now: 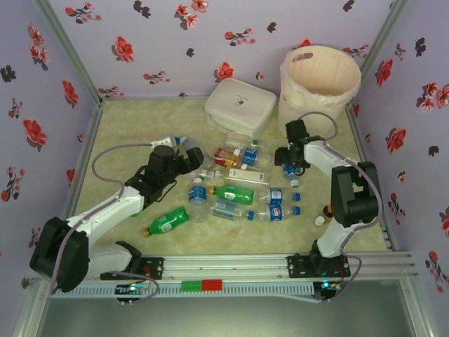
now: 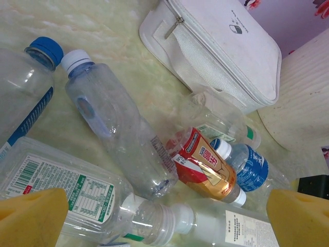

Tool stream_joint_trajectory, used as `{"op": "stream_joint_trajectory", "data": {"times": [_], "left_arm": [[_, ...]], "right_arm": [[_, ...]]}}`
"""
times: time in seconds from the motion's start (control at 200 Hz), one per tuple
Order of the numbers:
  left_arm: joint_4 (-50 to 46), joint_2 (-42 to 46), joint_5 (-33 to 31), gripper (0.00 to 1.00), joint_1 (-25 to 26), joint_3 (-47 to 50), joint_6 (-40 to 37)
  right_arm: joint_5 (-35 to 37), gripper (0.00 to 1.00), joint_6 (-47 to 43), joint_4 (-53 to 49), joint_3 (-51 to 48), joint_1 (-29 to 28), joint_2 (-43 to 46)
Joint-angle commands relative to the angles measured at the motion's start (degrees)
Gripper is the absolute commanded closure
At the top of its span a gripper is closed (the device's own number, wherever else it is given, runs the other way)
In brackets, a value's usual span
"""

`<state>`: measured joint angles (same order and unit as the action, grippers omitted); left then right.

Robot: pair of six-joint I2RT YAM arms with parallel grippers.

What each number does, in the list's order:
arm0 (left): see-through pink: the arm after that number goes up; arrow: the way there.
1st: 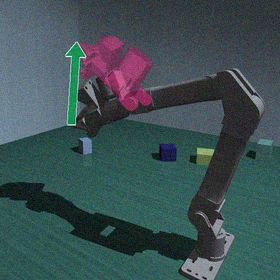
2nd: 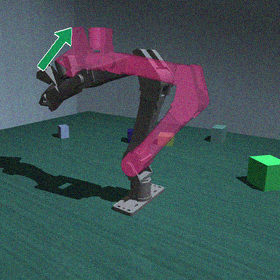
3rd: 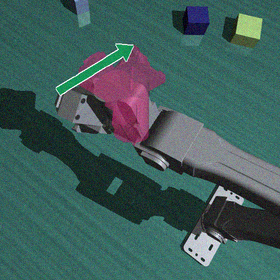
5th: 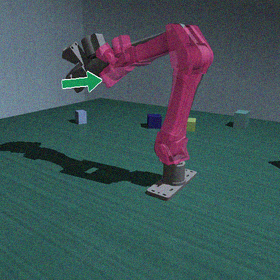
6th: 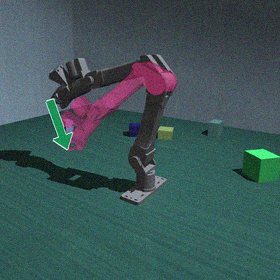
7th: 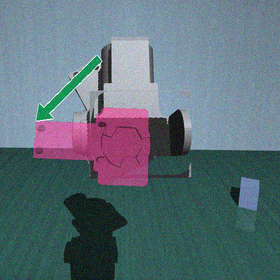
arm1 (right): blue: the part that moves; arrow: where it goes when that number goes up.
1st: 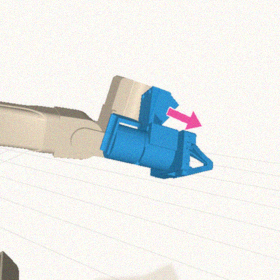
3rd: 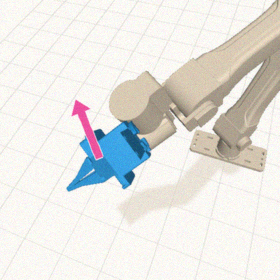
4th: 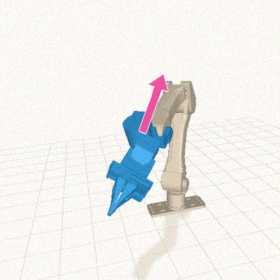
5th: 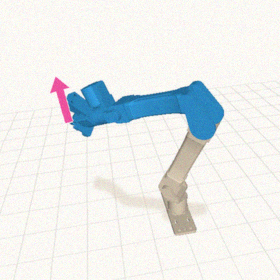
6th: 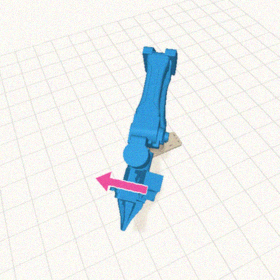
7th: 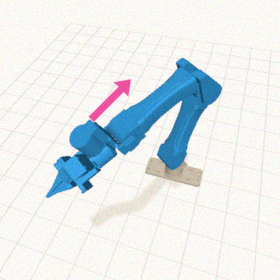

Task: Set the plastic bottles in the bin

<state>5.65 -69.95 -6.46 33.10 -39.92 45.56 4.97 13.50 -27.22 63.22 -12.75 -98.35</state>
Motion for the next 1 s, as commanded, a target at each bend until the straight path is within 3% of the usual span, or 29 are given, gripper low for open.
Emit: {"op": "stream_joint_trajectory", "data": {"times": [0.0, 0.275, 0.695, 0.875, 0.995], "left_arm": [[-0.9, -1.2, -1.4, 0.01, 0.0, -3.0, -0.9], [0.7, -4.3, 0.2, 0.01, 0.0, -4.3, 1.3], [1.1, -5.3, 1.0, 0.01, 0.4, -4.6, 2.1], [1.2, -5.2, 1.0, 0.0, 0.4, -4.6, 1.7], [1.7, -5.2, 0.9, 0.0, 0.4, -4.4, 1.5]], "right_arm": [[0.6, 0.26, -0.2, -1.3, -1.4, 0.0, -0.6], [3.4, 0.28, 0.1, -0.6, -6.2, 0.1, 4.6], [3.9, 0.26, 1.2, 0.2, -5.1, 0.1, 0.0], [4.0, 0.41, 1.8, -0.8, -4.3, 0.1, 1.9], [3.8, 0.45, 2.5, -1.8, -4.9, 0.1, 7.2]]}}
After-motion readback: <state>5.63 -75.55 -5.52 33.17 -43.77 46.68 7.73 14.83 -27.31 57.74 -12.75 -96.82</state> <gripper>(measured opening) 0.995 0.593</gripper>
